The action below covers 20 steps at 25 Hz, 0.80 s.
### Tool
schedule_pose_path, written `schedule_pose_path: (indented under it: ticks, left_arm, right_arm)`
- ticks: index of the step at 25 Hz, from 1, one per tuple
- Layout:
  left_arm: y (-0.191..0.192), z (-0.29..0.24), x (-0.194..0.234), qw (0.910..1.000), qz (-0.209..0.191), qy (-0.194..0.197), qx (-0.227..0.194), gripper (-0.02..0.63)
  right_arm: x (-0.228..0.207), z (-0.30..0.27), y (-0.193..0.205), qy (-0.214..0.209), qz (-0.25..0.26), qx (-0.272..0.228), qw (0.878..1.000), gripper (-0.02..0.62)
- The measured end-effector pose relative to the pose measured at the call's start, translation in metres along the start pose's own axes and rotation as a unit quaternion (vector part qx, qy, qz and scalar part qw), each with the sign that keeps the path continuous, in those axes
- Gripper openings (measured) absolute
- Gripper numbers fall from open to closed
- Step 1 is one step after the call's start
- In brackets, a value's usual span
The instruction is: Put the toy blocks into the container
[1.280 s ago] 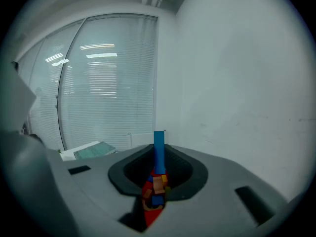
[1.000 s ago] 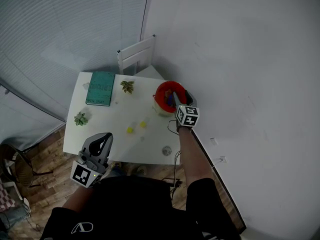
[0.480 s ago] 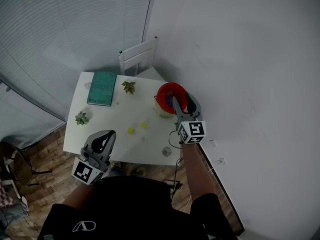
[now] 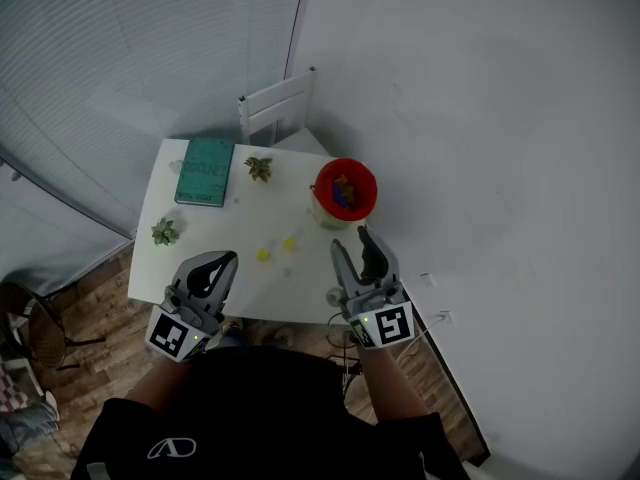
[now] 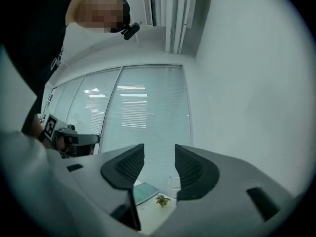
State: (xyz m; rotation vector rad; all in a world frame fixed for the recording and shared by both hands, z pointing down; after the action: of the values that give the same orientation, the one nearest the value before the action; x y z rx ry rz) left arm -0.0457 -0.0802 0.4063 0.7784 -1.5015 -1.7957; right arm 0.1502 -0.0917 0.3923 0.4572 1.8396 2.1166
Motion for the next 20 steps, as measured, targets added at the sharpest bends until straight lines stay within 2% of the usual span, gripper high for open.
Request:
schedule_pose_path:
  ticks: [7,15,20]
  left_arm:
    - [0.000,-0.001,-0.001,1.0000,0.002,0.006,-0.001,0.005]
    - [0.002,0.000,-0.002,1.0000,0.002,0.006,0.002,0.005]
    - [0.003,0.003,0.000,1.0000,0.002,-0.001,0.003,0.005]
  right_arm:
    - [0.037,0.024,-0.011,-0.002,-0.017,-0.013,1.000,0.199]
    - [0.033,0.017,-0.005,-0.008,-0.013,-0.004,1.000,0.199]
    - [0.031,0.002,0.012,-0.017,-0.008,0.015,1.000,0.204]
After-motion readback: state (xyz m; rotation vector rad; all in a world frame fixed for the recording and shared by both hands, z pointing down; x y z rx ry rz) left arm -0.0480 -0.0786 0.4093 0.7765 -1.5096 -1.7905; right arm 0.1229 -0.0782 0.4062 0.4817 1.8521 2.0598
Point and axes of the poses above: the fingertips, and each gripper's own axes: z backward along the fingers, x to its left, y out of its underside, the point moved 1 cm from there along z, backward along the fingers, and after that the axes turned 2 degrees about -z, right-handed, at the moved point
